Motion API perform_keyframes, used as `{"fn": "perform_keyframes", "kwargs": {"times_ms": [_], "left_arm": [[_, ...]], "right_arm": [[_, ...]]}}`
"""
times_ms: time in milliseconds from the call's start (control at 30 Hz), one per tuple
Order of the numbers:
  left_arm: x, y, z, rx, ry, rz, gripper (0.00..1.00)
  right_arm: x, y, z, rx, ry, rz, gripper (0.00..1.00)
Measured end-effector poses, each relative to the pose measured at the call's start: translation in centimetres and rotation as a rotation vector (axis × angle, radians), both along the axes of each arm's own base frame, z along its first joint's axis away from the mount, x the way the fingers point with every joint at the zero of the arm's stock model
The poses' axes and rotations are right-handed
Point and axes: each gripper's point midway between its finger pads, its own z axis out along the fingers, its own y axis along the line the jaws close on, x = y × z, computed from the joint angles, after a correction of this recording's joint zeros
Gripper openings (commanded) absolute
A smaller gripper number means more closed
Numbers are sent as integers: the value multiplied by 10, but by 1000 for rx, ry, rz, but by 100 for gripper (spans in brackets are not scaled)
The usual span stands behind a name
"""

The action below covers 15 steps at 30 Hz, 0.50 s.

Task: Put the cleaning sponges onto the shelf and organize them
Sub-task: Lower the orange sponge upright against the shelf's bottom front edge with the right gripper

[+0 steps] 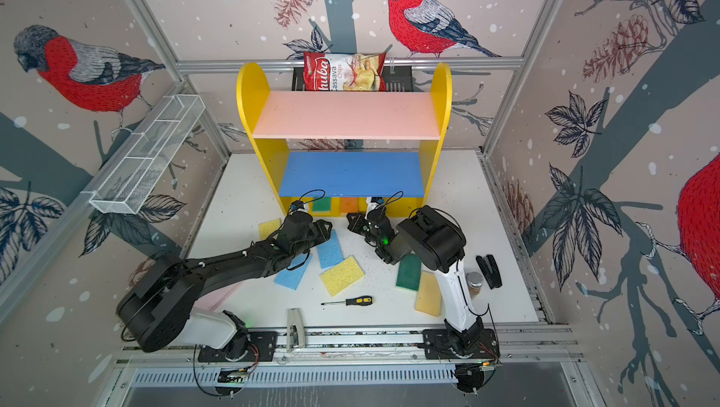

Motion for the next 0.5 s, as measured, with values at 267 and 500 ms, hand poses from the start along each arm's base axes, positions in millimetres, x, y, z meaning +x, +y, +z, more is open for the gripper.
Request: {"fn": "perform_keyframes", "kwargs": {"times_ms": [267, 500], "left_arm": [[0, 0, 0, -1, 0, 0, 52], [0, 0, -1, 0, 3, 2, 52]], "right_arm": [[1, 1, 0, 4, -4, 0, 6], [4, 2, 1, 8, -7, -2, 6]]}}
